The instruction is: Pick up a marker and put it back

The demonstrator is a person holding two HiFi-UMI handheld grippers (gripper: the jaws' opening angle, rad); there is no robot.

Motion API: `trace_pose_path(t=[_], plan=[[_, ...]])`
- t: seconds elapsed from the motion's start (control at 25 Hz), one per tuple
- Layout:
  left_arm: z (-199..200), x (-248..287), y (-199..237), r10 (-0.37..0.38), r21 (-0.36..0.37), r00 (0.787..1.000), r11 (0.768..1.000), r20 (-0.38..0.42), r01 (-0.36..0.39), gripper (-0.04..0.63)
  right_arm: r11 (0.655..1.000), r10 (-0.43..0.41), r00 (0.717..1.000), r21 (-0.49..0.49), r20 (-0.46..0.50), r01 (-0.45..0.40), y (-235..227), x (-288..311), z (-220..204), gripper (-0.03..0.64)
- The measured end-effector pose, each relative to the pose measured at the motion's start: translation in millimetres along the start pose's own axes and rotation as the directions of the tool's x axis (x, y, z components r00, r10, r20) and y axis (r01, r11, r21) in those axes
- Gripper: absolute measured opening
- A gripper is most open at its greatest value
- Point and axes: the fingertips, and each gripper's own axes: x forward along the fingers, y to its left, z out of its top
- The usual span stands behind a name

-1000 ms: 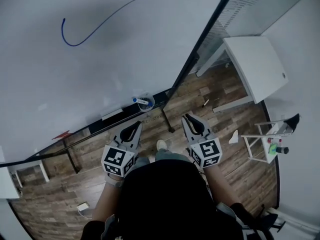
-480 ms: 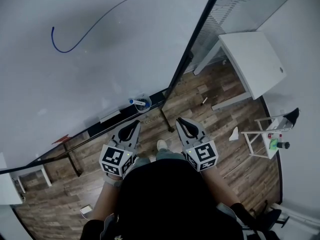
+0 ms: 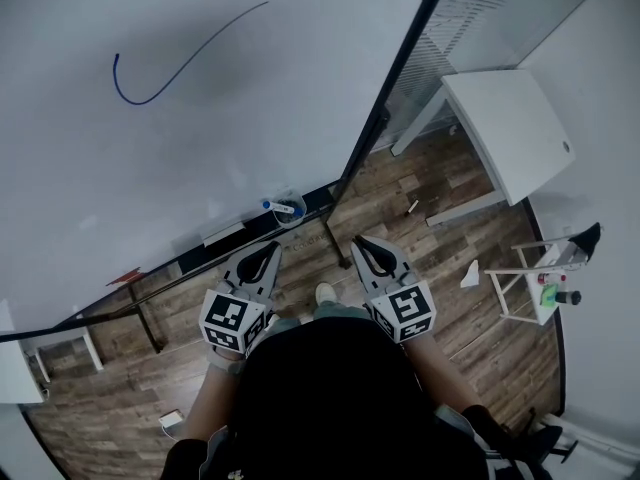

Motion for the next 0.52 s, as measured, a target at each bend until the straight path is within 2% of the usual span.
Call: trace_pose_path(t=[0.52], plan=[[-0.7, -6.2, -1.0, 0.035, 0.0, 0.999, 0.999, -0.002, -0.035, 0.023, 1.0, 0.016, 1.0, 0.004, 0.012, -0.016, -1.2, -0.4, 0.9, 0.046]])
